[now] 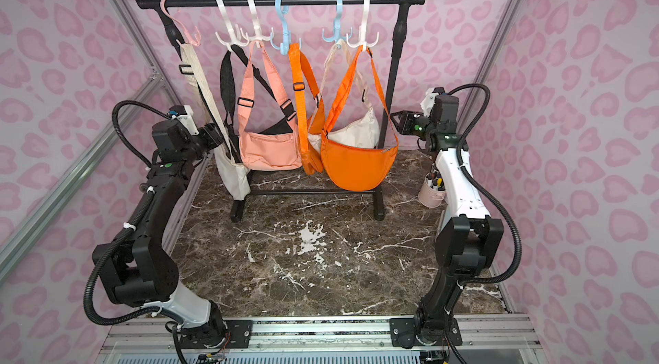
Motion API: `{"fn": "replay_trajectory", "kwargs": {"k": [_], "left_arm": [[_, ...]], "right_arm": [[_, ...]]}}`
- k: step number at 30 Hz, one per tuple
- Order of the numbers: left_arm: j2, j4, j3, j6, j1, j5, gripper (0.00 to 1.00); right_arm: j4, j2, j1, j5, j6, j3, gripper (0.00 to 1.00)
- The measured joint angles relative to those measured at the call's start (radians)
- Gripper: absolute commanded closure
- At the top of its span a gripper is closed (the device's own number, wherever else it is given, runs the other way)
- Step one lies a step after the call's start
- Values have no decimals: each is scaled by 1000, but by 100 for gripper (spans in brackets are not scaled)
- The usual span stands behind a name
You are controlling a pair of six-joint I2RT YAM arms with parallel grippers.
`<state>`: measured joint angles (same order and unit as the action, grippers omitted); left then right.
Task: Take the bag off the hook
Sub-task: Move the clothesline to the center of the board.
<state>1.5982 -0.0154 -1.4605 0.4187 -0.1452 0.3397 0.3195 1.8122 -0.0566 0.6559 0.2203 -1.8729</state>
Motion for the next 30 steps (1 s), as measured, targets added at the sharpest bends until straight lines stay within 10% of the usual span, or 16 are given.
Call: {"fn": "replay_trajectory", "kwargs": {"k": [30], "left_arm": [[-446,127,170,-28,-58,-88,47]], "right_arm": [[73,-289,23,-119,-108,183,64]]}}
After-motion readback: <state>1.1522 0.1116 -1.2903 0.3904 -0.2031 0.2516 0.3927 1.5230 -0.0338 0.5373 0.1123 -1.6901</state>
